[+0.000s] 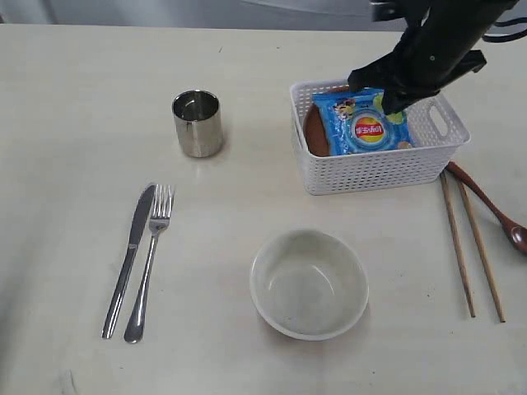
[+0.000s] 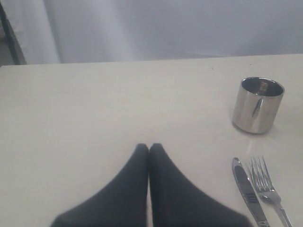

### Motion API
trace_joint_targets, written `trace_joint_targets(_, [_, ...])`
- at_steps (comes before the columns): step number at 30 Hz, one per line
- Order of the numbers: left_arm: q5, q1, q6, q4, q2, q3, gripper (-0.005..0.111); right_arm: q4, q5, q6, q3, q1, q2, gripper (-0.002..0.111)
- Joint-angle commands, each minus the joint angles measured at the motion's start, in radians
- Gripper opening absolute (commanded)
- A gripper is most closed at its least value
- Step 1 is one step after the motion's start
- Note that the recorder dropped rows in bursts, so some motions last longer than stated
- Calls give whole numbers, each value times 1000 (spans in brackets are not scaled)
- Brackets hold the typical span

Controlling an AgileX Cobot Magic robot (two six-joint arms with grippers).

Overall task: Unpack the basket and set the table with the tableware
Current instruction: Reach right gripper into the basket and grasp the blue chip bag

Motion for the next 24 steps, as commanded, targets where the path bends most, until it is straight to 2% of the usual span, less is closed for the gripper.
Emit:
trace_joint_targets(1, [-6,-7,1,3,-4,2,0,-5,41,-1,-2,-53,-15,57])
trace_joint_targets(2, [-6,-7,1,3,-4,2,0,0,47,-1,-2,-64,-15,71])
trace_joint_targets(3, [-6,-7,1,3,-4,2,0,3,51,-1,-2,-73,-11,79])
trace_joint_targets(4, [-6,-7,1,3,-4,2,0,3,51,-1,-2,-78,-6,82])
trace_joint_targets(8, [-6,-7,1,3,-4,2,0,17,45,-43,-2,-82,20,74])
trace_joint_targets(12, [-6,-7,1,3,-4,2,0,107,27,-147,-2,-69,46,66])
trace_joint_targets(24, [-6,-7,1,3,-4,2,0,125,11,-193,-2,-60,103,65])
